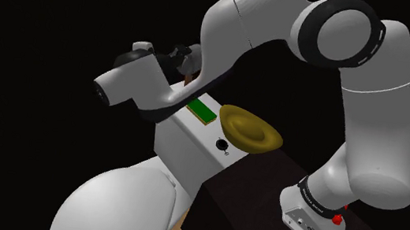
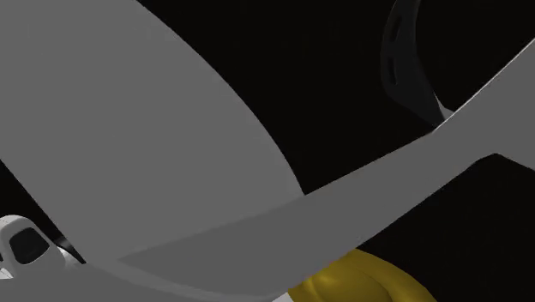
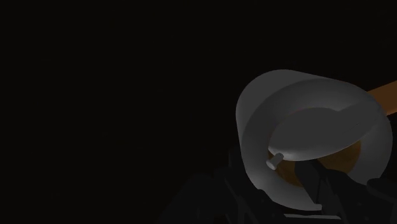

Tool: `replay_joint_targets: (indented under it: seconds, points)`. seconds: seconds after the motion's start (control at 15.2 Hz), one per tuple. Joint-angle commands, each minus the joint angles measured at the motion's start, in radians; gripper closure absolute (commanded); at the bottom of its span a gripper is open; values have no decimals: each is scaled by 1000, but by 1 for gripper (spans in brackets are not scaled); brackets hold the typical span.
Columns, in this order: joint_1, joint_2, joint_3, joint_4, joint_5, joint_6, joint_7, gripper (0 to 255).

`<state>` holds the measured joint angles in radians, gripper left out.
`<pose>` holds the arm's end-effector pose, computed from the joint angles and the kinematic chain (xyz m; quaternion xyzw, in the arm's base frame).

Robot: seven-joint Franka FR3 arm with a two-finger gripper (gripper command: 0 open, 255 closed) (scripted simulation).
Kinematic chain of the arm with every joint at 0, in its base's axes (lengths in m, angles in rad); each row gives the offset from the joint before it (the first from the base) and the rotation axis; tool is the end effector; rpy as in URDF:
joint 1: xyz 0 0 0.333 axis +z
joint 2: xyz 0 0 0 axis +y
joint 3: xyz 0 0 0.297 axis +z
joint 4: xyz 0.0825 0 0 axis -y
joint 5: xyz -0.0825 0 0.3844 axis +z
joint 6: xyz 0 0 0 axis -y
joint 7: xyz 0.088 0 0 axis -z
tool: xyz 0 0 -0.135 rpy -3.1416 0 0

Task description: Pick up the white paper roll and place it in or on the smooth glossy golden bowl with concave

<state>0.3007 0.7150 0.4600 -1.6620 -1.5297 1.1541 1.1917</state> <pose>0.5593 0.2558 0.2474 0.7166 -0.0163 0.2420 0.6540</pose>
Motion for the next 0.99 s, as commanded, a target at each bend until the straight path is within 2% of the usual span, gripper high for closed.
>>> replay_joint_targets:
  seconds: [0.0,0.46,0.92]
  points:
    - [-19,-67,19,-102,36,-1,41,255]
    - [-79,-294,88,-434,170,31,167,255]
    - [-108,-531,154,-724,316,99,241,255]
